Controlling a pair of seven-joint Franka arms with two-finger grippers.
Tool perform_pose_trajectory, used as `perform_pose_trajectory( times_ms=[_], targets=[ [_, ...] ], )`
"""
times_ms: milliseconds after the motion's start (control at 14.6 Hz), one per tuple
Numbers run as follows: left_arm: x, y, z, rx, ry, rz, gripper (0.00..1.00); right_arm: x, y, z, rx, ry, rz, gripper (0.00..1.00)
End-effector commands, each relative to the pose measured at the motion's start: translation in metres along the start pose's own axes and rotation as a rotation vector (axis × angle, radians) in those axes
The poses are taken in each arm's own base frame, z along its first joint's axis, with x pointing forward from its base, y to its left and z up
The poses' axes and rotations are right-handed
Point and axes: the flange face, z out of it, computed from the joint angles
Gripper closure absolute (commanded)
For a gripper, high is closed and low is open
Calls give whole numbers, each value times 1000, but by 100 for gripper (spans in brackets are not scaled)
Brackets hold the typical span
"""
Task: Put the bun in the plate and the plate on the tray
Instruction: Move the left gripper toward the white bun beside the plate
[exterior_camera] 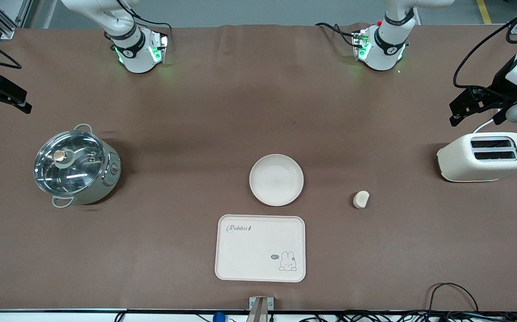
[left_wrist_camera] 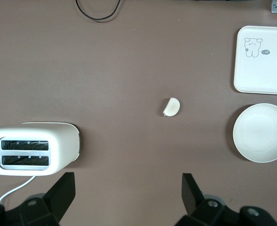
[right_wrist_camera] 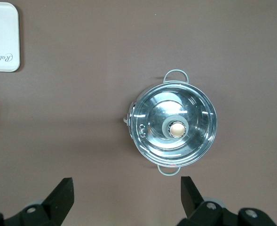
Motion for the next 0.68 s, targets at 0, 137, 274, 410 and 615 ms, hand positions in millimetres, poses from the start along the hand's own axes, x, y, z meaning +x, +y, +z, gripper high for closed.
perform_pose_trajectory(
  times_ms=[0,137,274,410,615],
  targets=[
    [-2,0,-2,-1,-10,11,0,-9,0,-3,-9,8,-6,0],
    [0,4,0,1,-11,12,0,-9,0,-3,-9,8,-7,0],
    [0,11,6,2,-23,24,0,-9,1,-3,-9,6,-6,0],
    [9,14,49,13,-96,33,0,-8,1,-3,-8,11,-6,0],
    [48,36,170,16,-162,76,0,-3,-6,-1,15,27,-13,0]
  ],
)
